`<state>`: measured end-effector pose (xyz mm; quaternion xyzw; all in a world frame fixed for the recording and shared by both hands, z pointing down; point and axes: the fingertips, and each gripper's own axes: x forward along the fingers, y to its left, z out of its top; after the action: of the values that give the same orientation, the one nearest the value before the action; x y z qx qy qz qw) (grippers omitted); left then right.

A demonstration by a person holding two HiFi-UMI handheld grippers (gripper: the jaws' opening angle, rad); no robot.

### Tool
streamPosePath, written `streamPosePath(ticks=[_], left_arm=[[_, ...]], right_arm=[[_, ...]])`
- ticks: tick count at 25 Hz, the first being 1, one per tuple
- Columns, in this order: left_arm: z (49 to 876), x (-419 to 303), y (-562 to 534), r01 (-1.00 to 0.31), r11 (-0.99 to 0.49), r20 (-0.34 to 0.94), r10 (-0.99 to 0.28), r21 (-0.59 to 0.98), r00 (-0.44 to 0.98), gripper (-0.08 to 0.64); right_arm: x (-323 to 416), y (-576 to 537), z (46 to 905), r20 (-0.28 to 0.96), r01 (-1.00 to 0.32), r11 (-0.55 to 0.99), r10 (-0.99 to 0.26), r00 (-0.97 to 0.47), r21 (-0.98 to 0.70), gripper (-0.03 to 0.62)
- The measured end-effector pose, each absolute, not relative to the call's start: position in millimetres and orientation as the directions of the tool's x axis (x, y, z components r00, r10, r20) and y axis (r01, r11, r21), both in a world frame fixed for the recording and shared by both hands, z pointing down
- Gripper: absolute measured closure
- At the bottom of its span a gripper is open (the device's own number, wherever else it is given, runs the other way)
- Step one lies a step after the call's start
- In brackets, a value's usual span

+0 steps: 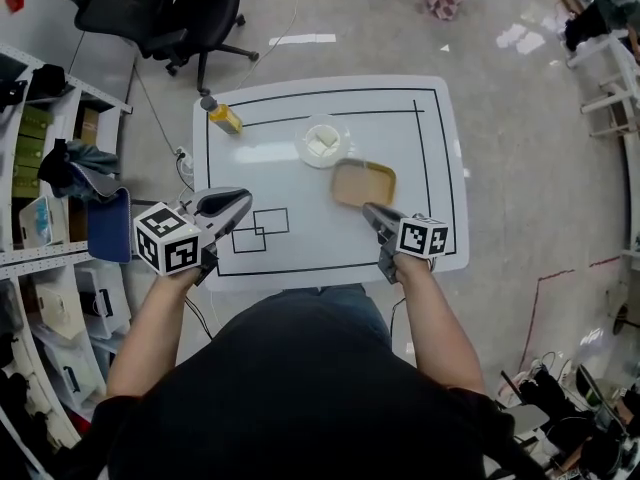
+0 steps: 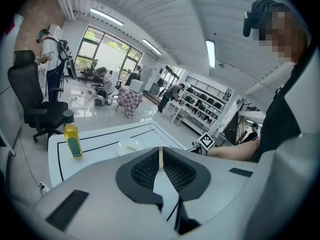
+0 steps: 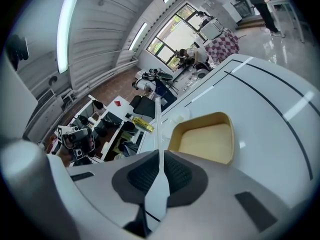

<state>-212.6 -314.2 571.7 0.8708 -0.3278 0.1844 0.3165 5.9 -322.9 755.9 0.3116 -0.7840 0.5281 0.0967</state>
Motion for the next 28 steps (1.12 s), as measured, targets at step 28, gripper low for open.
streamPosePath(ticks=[28], left_arm=[[495,-270,-287,-0.714,-0.587,0.423,-0.576,0.382,0.699,0.522]], right_arm=[[19,-338,612,0.415,-0.673,0.35,-0.578,-0.703,-0.652,0.549]])
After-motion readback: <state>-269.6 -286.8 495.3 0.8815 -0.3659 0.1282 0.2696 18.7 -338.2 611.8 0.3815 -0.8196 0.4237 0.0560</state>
